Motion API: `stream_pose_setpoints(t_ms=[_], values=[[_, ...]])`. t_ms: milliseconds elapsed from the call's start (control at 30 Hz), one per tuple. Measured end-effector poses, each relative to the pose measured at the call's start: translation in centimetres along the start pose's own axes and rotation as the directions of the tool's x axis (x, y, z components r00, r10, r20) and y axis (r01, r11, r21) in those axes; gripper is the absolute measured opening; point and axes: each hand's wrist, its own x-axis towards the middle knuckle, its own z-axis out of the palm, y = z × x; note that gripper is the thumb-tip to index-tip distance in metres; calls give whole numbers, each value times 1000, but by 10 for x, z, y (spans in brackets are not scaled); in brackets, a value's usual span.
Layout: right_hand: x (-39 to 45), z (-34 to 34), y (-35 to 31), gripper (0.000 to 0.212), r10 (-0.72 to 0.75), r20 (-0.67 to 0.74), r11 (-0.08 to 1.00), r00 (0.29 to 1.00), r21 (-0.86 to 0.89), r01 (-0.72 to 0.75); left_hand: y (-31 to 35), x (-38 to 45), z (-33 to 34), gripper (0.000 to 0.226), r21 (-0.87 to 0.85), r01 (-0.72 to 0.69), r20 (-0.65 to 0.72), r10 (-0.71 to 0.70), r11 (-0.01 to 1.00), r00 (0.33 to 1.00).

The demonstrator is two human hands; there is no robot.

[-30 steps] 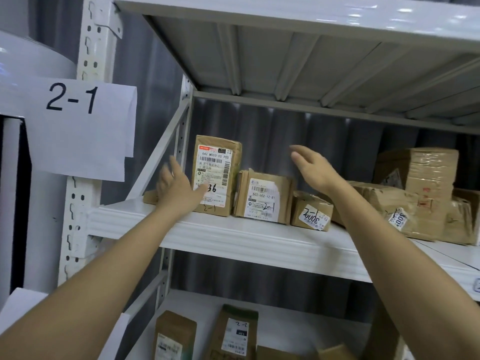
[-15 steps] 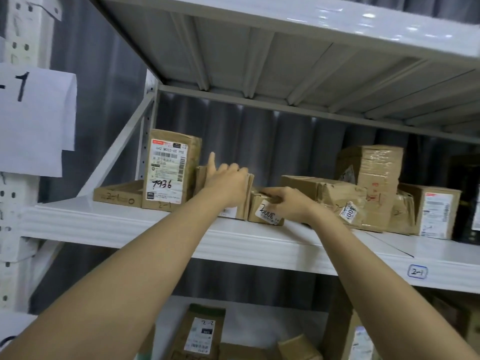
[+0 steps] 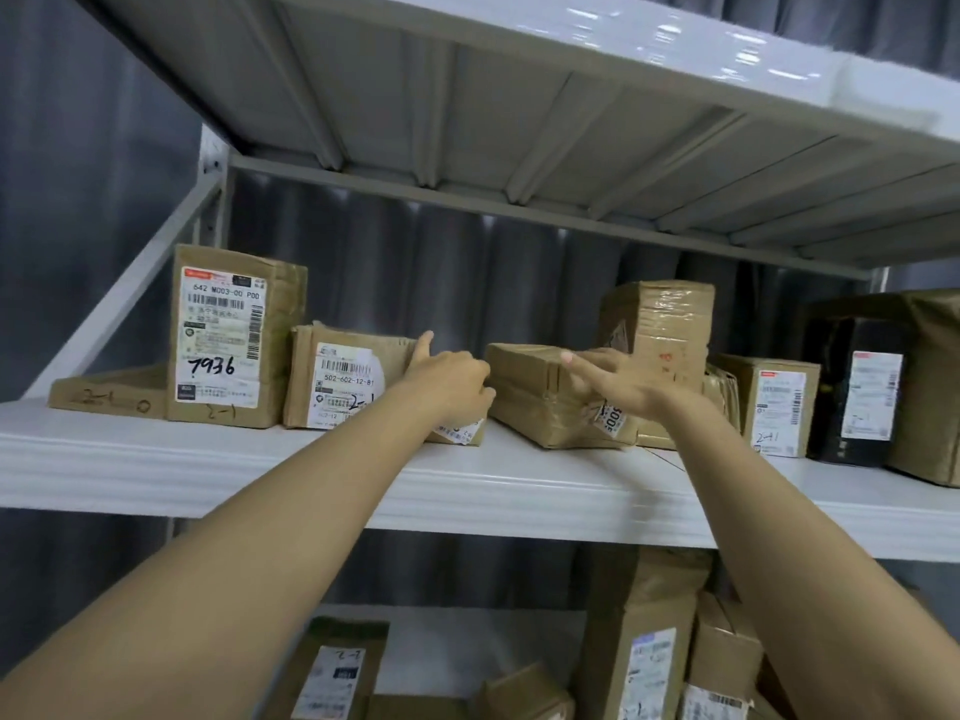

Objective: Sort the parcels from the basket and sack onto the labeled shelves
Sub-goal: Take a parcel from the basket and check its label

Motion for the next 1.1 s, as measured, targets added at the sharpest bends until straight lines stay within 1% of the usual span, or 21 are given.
stream_pose_setpoints(t_ms=[133, 300, 433, 533, 767, 867, 933, 1000, 1033, 1100], values=[[-3, 5, -2, 65, -20, 24, 995, 1000, -97, 22, 0, -2, 5, 34, -93, 11, -5, -11, 996, 1000], [-9, 9, -20, 56, -23, -38, 989, 999, -147, 17, -1, 0, 8, 36, -129, 35, -25, -38, 991, 999], [-8, 17, -41, 61, 3, -63, 977, 998, -211, -16, -7, 1, 12, 37, -144, 15, -42, -21, 990, 999], [-10, 20, -61, 61, 19, -97, 965, 995, -258, -43, -11, 1, 16, 35, -149, -3, -62, -6, 989, 998], [-15, 25, -82, 63, 47, -124, 952, 991, -294, -82, -11, -5, 15, 34, -166, -16, -81, 2, 986, 997], [-19, 27, -77, 65, 51, -109, 955, 993, -284, -80, -8, -8, 13, 38, -212, 3, -56, -15, 977, 998], [-21, 26, -68, 68, 47, -107, 969, 993, -237, -72, -4, -11, 11, 44, -241, 28, -50, -41, 970, 998], [-25, 21, -52, 68, 26, -201, 991, 979, -121, -51, 2, -13, 7, 51, -253, 31, -118, -63, 967, 991], [-26, 17, -42, 65, 15, -284, 998, 959, -46, -30, 7, -14, 5, 54, -282, 24, -158, -71, 959, 985], [-26, 7, -15, 59, 40, -444, 995, 895, 95, 3, 18, -14, -2, 55, -365, -8, -219, -77, 931, 973]])
